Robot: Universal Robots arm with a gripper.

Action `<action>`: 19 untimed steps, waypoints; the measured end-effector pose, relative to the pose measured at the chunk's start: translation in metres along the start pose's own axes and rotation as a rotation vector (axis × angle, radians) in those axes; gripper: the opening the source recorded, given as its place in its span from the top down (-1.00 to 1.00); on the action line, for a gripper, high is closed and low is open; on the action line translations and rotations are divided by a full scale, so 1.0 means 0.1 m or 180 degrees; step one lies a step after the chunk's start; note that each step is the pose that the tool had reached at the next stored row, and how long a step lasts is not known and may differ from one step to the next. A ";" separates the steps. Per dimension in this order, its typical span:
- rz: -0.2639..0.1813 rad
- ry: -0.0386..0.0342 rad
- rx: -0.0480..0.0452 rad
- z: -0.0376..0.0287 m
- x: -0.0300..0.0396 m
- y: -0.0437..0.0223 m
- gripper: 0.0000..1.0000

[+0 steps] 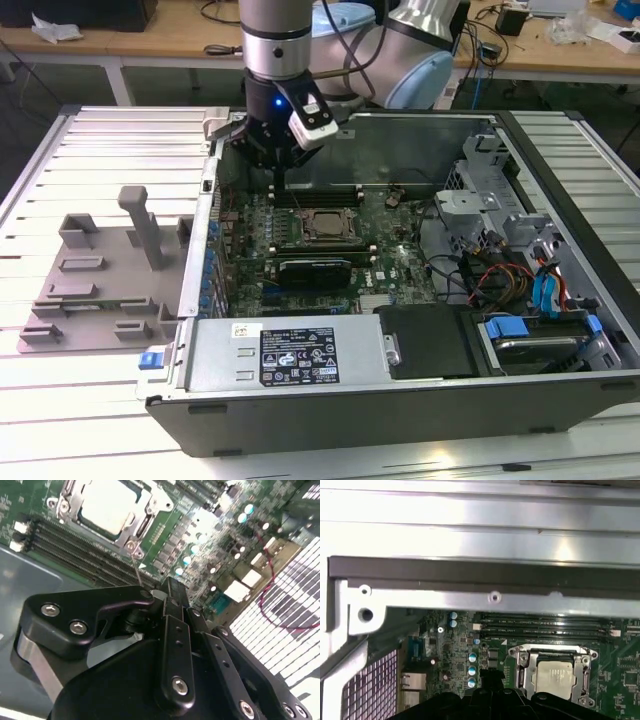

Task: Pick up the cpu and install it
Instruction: 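Install the first cpu locking lever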

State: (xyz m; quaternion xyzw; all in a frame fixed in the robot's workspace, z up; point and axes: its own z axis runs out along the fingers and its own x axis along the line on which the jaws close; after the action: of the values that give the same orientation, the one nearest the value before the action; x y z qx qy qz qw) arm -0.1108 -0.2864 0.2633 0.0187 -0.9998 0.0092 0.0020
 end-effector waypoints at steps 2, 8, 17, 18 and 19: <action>0.0000 0.0000 0.0000 0.008 0.001 0.048 0.79; 0.0000 0.0000 0.0000 0.019 -0.018 0.066 0.79; 0.0000 0.0000 0.0000 0.018 -0.134 0.061 0.79; 0.0000 0.0000 0.0000 0.018 -0.148 0.061 0.79; 0.0000 0.0000 0.0000 0.018 -0.158 0.061 0.79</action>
State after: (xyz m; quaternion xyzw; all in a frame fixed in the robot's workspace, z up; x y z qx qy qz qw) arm -0.0953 -0.2798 0.2613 0.0187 -0.9998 0.0091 0.0020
